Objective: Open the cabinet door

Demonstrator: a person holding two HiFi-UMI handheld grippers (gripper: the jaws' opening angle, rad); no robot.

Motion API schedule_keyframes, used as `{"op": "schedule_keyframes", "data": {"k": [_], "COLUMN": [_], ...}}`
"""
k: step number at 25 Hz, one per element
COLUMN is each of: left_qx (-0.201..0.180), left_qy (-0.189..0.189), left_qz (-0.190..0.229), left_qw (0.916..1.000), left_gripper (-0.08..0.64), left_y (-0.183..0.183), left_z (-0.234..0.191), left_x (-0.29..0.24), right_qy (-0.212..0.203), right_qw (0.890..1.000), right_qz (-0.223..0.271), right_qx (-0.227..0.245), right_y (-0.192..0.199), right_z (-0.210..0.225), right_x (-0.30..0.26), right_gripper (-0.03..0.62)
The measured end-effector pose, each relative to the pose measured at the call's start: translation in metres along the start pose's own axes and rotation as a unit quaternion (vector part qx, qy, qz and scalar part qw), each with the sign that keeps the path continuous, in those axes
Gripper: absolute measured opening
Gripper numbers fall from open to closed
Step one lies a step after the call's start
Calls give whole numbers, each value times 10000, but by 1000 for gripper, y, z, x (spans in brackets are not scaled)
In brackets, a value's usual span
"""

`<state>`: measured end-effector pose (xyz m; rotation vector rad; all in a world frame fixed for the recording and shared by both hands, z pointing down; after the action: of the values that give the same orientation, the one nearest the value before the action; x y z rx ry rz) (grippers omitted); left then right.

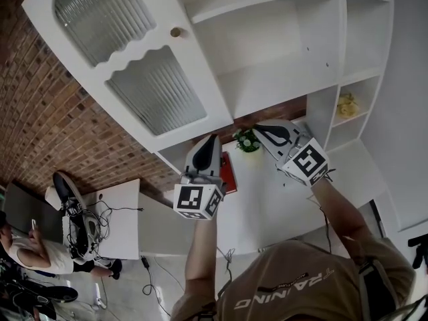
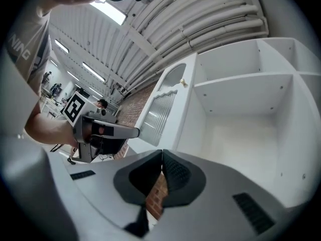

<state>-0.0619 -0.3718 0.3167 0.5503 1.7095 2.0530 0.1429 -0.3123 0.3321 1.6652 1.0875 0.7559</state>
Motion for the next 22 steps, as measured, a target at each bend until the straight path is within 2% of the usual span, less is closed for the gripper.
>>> {"op": "schedule_keyframes", "data": {"k": [7,12,22], "left_qx": [-348,-606,-1065], "left_qy": [-49,-28,-277], "left_qz": [544,713,1124], "left_qw": [9979,9956,9875], "left_gripper": [9,9,11], "left_y": [-60,-89,-150], "left_z": [-10,-14,-30], "left_x": [-15,-24,-36], "right_qy": [113,158,77], "right_qw": [9987,9963,9927], "right_qz": [429,685,921], "right_qx": [257,489,780], "right_y": [-47,-81,-115], "right_z": [17,29,34], "right_x": [-6,-7,-17], "right_gripper": [12,12,12]}}
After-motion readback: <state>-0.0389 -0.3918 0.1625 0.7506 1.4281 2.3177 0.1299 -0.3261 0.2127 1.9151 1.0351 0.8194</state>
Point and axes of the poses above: the fingertips, and each gripper's own axes: x backward along the fingers, z to its right, y out of its underside, the point moved 9 cm from there along x, backward along the fingers, and after that the axes turned 10 degrees about -z, right-handed, at the moved point
